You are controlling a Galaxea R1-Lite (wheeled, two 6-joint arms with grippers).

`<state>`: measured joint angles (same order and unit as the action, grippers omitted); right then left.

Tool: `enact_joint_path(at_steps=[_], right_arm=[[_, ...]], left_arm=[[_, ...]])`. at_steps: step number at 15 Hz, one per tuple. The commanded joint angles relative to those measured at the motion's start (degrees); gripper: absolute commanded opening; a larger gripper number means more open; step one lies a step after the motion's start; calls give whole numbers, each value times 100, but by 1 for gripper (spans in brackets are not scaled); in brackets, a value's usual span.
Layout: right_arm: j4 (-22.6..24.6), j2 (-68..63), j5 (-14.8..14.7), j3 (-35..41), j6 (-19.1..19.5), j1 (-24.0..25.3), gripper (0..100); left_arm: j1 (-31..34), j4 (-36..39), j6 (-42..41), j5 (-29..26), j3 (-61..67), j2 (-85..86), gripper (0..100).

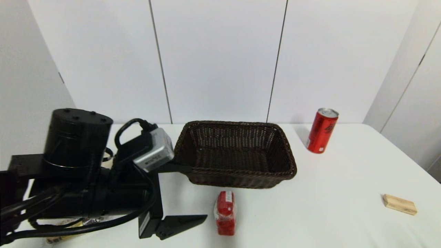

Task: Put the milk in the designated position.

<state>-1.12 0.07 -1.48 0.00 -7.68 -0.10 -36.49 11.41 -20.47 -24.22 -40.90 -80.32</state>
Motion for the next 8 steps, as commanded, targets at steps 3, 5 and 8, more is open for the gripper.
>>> enact_joint_path(at_steps=[3, 5, 8], right_arm=[[-2, -7, -2, 0, -5, 1, 100], [-2, -7, -2, 0, -5, 1, 100], [-2, -7, -2, 0, -5, 1, 100]], left_arm=[[792, 54, 614, 1983, 38, 1880, 100], [1487, 116, 561, 1939, 232, 2381, 100], [2822, 142, 561, 1939, 715, 3304, 100]])
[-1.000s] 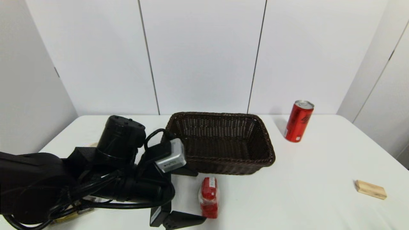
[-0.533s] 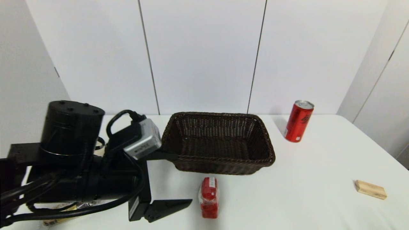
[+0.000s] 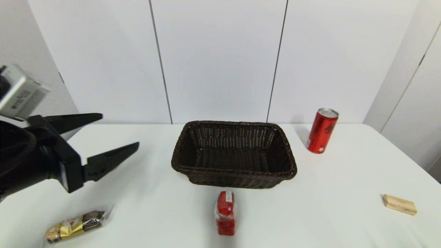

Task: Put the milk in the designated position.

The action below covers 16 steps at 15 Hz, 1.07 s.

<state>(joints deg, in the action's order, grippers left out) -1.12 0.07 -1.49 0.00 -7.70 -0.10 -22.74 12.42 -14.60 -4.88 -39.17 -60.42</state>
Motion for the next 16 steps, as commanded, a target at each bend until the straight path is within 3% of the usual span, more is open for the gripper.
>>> enact_joint_path(at_steps=[1, 6, 9, 12, 16], right_arm=[[-2, -7, -1, 0, -3, 1, 100], [-2, -7, -1, 0, -3, 1, 100], [-2, -7, -1, 0, -3, 1, 100], [-2, -7, -1, 0, -3, 1, 100], [-2, -7, -1, 0, -3, 1, 100]], left_arm=[[1720, 41, 19, 4, 806, 1691, 100], [2317, -12, 432, 13, 2159, 3475, 100], [2317, -117, 520, 145, 2976, 4398, 100], [2317, -680, 511, 505, 3407, 5365, 100], [2317, -882, 502, 496, 3882, 6024, 100]])
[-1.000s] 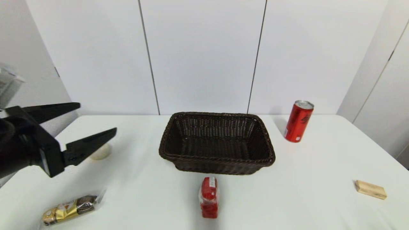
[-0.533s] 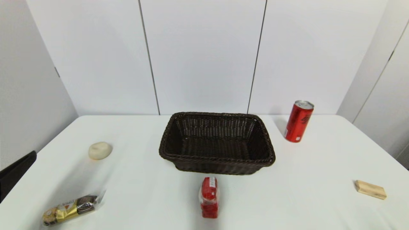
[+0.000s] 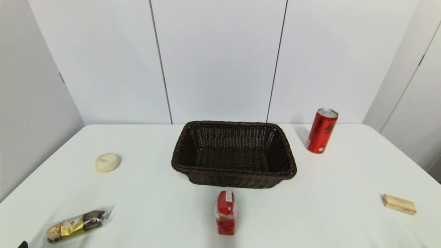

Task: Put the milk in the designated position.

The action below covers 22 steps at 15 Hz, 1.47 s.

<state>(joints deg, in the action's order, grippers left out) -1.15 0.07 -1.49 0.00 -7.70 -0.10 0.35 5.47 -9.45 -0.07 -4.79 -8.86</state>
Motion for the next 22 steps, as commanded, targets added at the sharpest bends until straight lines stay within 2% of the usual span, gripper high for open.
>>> enact_joint_path(at_steps=[1, 3, 6, 12, 22], right_arm=[[0, -7, -1, 0, -3, 1, 100], [0, -7, -1, 0, -3, 1, 100], [0, -7, -1, 0, -3, 1, 100], [0, -7, -1, 0, -3, 1, 100], [0, -7, -1, 0, -3, 1, 100]], left_arm=[[9, -231, 31, -107, 479, 886, 100], [9, -583, -4, -204, 479, 886, 100], [9, -530, 48, -195, 479, 886, 100], [9, -503, 725, -54, 479, 886, 100], [9, -512, 822, -19, 479, 895, 100]])
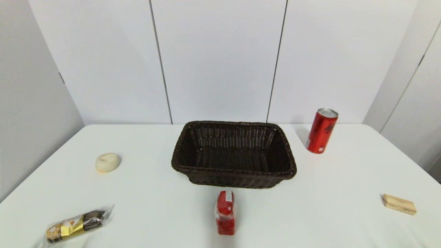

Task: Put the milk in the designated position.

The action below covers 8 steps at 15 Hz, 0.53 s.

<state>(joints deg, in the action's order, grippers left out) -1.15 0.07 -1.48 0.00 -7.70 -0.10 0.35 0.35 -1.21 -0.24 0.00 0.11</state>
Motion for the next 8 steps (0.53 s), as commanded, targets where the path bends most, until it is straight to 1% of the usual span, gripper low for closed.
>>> enact_joint_path(at_steps=[1, 8], right_arm=[[0, -7, -2, 0, -3, 1, 100], [0, -7, -2, 0, 6, 1, 100]], left_arm=[[0, 0, -2, -2, 0, -2, 100], [0, 0, -2, -2, 0, -2, 100]])
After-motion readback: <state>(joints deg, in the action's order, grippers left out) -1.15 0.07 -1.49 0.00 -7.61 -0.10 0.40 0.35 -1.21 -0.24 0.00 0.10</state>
